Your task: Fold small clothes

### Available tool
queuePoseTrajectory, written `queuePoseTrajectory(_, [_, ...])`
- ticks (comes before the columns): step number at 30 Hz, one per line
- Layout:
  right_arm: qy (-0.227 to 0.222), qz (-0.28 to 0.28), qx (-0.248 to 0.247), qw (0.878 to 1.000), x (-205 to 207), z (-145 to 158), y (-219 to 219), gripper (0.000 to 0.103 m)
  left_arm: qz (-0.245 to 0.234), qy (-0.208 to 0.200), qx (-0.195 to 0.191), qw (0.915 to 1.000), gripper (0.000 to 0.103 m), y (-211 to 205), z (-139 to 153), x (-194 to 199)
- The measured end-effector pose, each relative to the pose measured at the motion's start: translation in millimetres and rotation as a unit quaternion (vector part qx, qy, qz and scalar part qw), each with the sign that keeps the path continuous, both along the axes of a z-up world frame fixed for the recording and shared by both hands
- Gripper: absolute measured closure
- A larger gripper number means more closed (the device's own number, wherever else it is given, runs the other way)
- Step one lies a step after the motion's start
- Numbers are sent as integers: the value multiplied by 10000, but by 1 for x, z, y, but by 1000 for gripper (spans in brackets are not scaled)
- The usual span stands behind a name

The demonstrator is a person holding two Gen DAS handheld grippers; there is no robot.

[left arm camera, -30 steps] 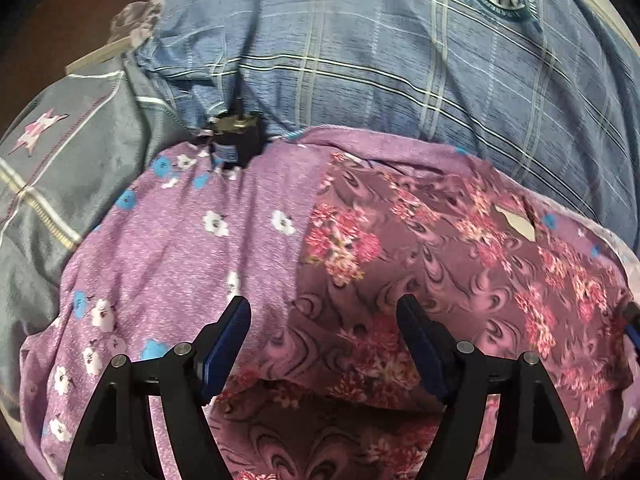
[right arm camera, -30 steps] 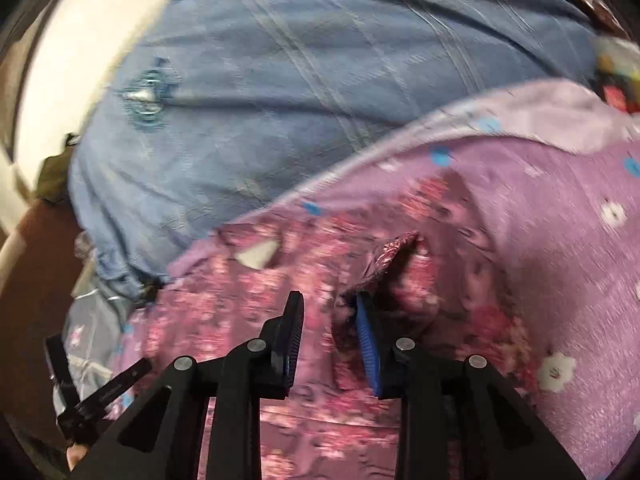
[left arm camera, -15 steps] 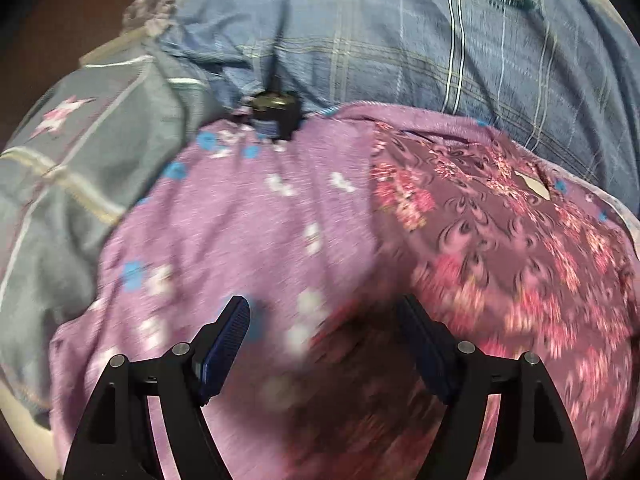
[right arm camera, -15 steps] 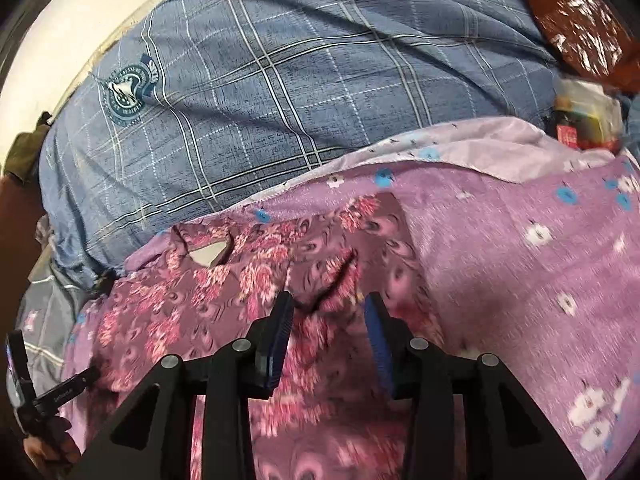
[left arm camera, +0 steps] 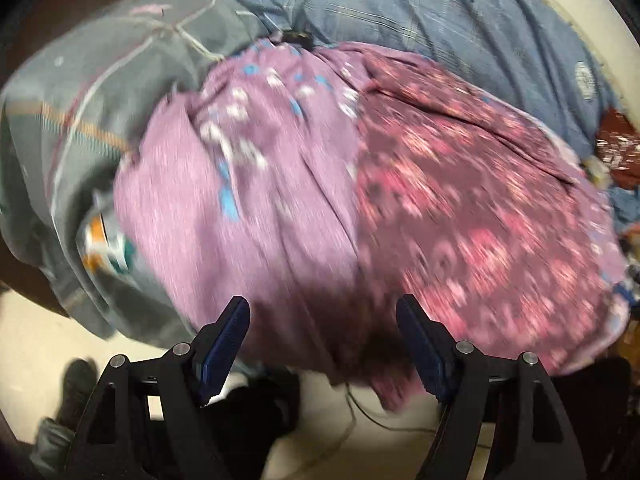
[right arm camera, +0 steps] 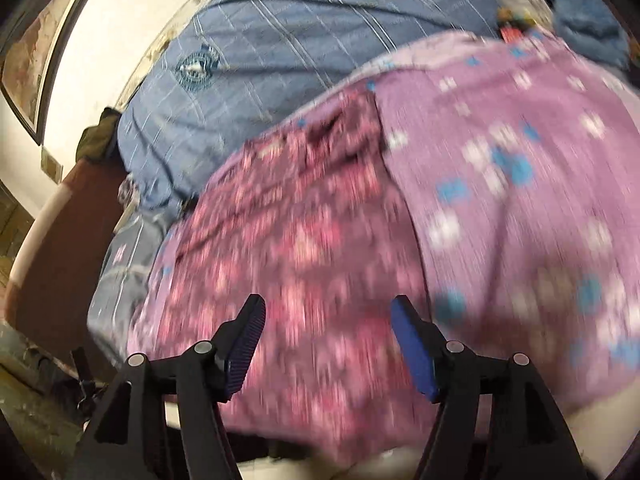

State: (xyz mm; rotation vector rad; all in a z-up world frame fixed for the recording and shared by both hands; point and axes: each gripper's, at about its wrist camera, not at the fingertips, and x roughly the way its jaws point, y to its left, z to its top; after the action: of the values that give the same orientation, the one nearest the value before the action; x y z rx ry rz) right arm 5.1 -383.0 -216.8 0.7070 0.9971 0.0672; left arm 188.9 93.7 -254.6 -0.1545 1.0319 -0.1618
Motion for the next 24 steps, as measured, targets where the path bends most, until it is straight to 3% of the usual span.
queuePoseTrajectory(1, [94,20,15,10000,-10,-2,1,33,18,-8,-50,10000,33,0,-1,-7])
queuePoseTrajectory(4, [276,-91,62,9996,-33,-8,-1,33,-123,130,-308,9994,61,-1,-7,-14])
queuePoseTrajectory(6, [390,-216,290,9986,-41,-15,-5,33,-229,174,-463,9985,63,-5,-7,-12])
queuePoseTrajectory(9, [609,-326,443,9966,-48,-25,-7,33,-319,106,-502,9982,51,-15,-9,-8])
queuePoseTrajectory(10, [659,-327,453,9963,-49,-27,-7,33,-410,78,-481,9980,45,-17,-12,-4])
queuePoseTrajectory(13, [823,-355,567,9944,-50,-35,-9,32,-541,129,-218,9982,44,-28,-27,15])
queuePoseTrajectory(16, [938,-380,603,9930,-52,-46,-9,32,-695,8,-61,9976,48,-38,-34,15])
queuePoseTrajectory(18, [975,-391,591,9927,-52,-53,-8,33,-855,-59,-68,9963,59,-42,-35,14])
queuePoseTrajectory(19, [969,-412,532,9930,-51,-55,-9,33,-945,-61,-137,9954,72,-42,-35,12])
queuePoseTrajectory(20, [929,-470,445,9936,-50,-58,-10,33,-1014,-68,-260,9945,75,-41,-35,11])
queuePoseTrajectory(24, [742,-626,456,9942,-44,-63,-15,33,-1197,-177,-911,9885,75,-30,-30,8])
